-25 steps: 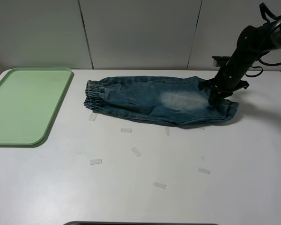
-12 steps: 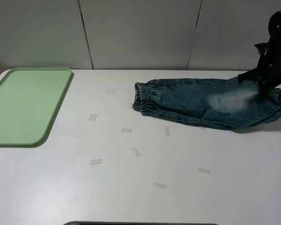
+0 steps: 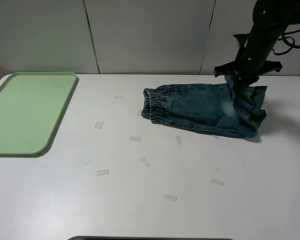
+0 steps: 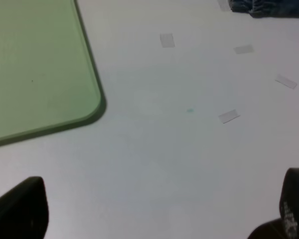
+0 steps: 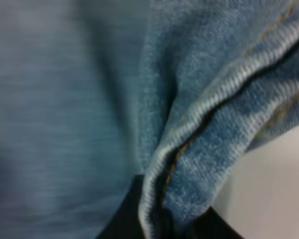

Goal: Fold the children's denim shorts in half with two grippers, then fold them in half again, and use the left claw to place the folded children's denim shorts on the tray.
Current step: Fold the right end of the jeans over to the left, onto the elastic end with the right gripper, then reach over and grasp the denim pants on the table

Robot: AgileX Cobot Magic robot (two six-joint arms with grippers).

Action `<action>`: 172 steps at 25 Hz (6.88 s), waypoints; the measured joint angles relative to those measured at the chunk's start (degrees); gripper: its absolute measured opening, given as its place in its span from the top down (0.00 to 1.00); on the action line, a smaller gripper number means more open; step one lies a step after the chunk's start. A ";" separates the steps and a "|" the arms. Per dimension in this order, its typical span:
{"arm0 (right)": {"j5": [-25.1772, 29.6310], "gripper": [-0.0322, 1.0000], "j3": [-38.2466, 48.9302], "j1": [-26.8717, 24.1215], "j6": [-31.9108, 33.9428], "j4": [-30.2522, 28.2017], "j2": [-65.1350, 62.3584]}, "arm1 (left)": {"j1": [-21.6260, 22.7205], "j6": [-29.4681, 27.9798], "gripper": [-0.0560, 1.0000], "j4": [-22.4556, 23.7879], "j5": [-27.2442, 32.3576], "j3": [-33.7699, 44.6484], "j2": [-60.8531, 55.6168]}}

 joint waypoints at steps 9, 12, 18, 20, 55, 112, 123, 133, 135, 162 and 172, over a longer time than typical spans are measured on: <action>-4.21 0.93 -0.36 6.60 0.00 6.28 0.00 | 0.00 0.00 0.08 0.00 0.00 0.00 0.00; -4.54 0.93 -0.36 8.47 0.00 7.38 0.00 | 0.00 0.00 0.08 0.00 0.00 0.00 0.00; -6.95 0.93 -0.36 11.59 0.00 10.79 0.00 | 0.00 0.00 0.08 0.00 0.00 0.00 0.00; -7.47 0.93 -0.36 12.11 0.00 11.15 0.00 | 0.00 0.00 0.08 0.00 0.00 0.00 0.00; -11.36 0.48 0.23 14.47 -6.43 11.39 -0.90 | 0.00 0.05 0.08 0.00 0.00 0.00 0.00; 5.54 0.30 53.66 -10.60 -10.55 2.96 -119.70 | 0.00 0.05 0.08 0.11 0.00 0.00 0.00; 7.10 0.30 62.08 -9.91 -12.23 5.40 -119.70 | 0.00 0.05 0.08 0.11 0.00 0.00 0.00; 7.04 0.30 62.32 -9.91 -10.74 4.10 -119.70 | 0.00 0.05 0.08 0.11 0.00 0.00 0.00; 7.04 0.30 62.32 -9.91 -10.52 3.98 -119.70 | 0.00 0.05 0.08 0.11 0.00 0.00 0.00; 7.04 0.30 62.32 -9.91 -10.54 3.92 -119.70 | 0.00 0.05 0.09 0.11 0.00 0.00 0.00; 7.04 0.30 62.32 -9.91 -10.54 3.82 -119.70 | 0.00 0.05 0.09 -0.27 0.00 0.00 0.00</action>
